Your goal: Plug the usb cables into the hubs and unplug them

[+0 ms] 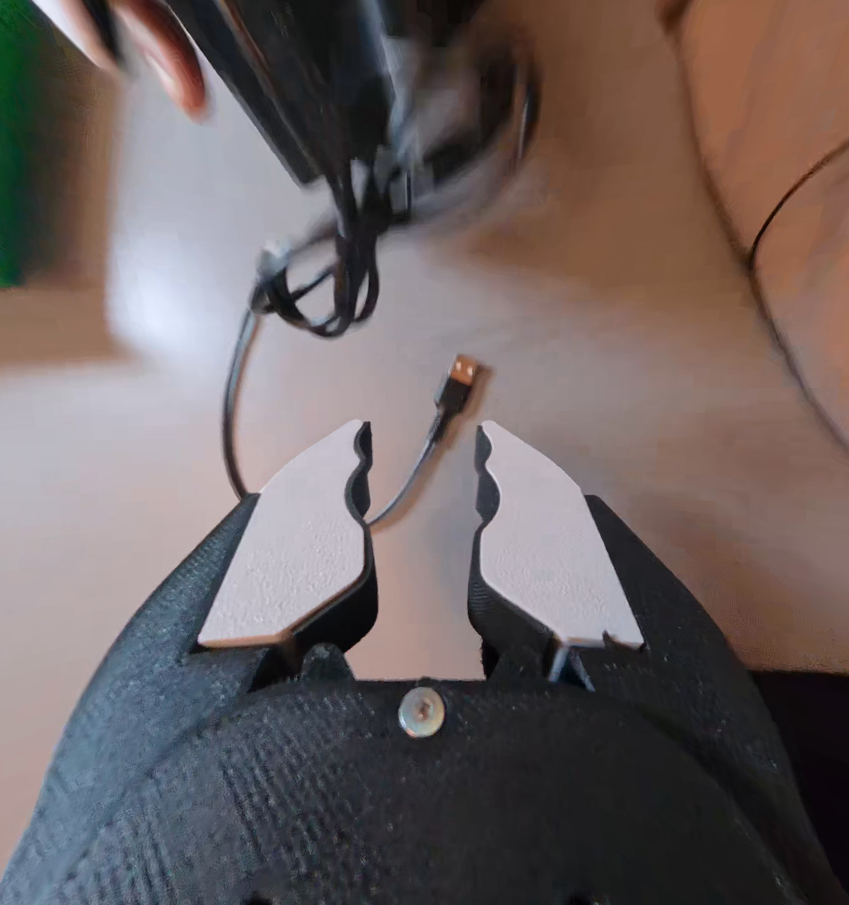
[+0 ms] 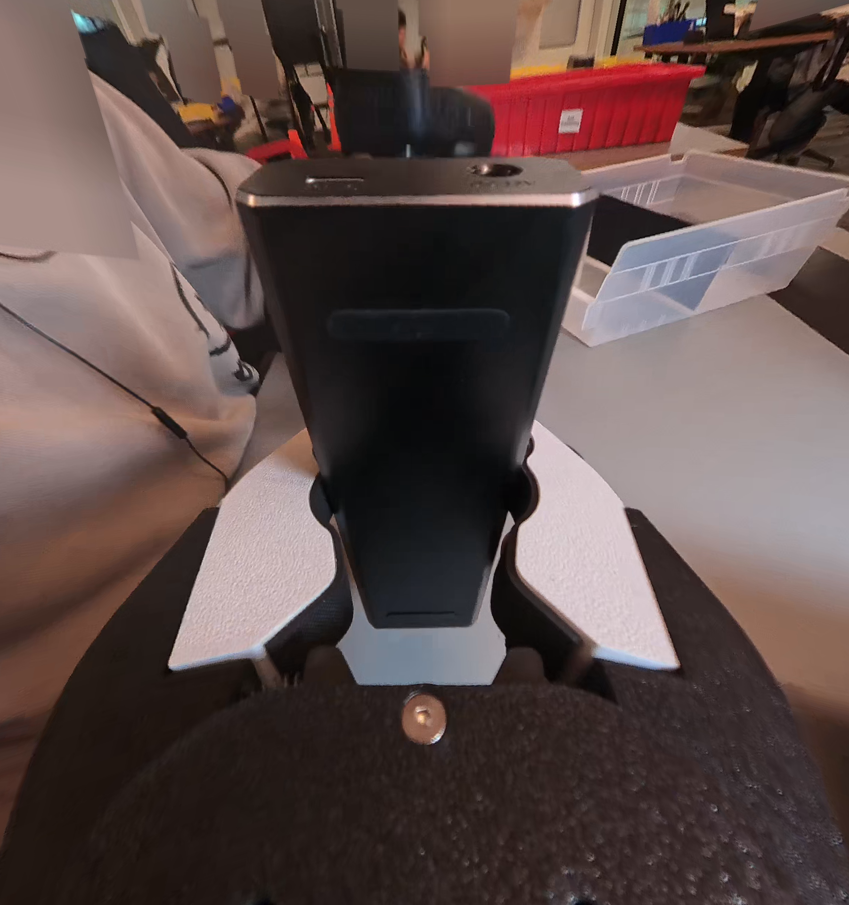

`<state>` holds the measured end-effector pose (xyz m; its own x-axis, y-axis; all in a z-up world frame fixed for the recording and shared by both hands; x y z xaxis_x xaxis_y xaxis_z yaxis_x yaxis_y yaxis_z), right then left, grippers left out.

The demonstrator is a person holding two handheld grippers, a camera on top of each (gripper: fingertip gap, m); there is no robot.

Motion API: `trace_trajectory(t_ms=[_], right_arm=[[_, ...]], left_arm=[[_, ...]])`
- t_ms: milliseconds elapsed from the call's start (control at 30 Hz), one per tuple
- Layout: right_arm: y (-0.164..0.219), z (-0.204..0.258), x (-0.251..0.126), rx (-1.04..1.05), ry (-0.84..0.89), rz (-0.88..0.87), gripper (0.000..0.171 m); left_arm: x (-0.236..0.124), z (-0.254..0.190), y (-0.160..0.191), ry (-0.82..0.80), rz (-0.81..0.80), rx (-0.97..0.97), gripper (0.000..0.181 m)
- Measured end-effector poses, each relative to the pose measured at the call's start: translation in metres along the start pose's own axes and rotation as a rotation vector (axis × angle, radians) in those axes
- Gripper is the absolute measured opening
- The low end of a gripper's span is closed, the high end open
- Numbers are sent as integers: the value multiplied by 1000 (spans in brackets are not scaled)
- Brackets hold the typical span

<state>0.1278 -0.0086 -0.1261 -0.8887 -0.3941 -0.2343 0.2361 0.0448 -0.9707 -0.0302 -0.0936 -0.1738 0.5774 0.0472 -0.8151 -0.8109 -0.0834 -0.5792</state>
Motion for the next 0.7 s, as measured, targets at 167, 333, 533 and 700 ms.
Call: trace_trajectory(t_ms=[167, 333, 533, 700], right_arm=[[-10, -13, -27, 49, 40, -126, 71], [-9, -20, -34, 65, 79, -154, 71], [-10, -23, -36, 70, 97, -164, 71], [-7, -26, -37, 46, 144, -143, 70]], left_arm=[[21, 1, 1, 24, 38, 54, 40], [41, 0, 7, 65, 83, 59, 36], [47, 2, 3, 39, 83, 73, 12], [39, 12, 1, -22, 83, 45, 11]])
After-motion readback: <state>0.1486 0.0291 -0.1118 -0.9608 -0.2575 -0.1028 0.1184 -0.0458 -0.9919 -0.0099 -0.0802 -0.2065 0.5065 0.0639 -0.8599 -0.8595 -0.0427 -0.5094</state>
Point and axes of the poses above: each gripper's, where its closed fingertips meet, x out along the fingers, y out of its underside, z = x × y across the jaws, the point moved 6 cm from there along -x, back along the fingers, and after that the axes turned 8 degrees about y, right-handed, at the moved point
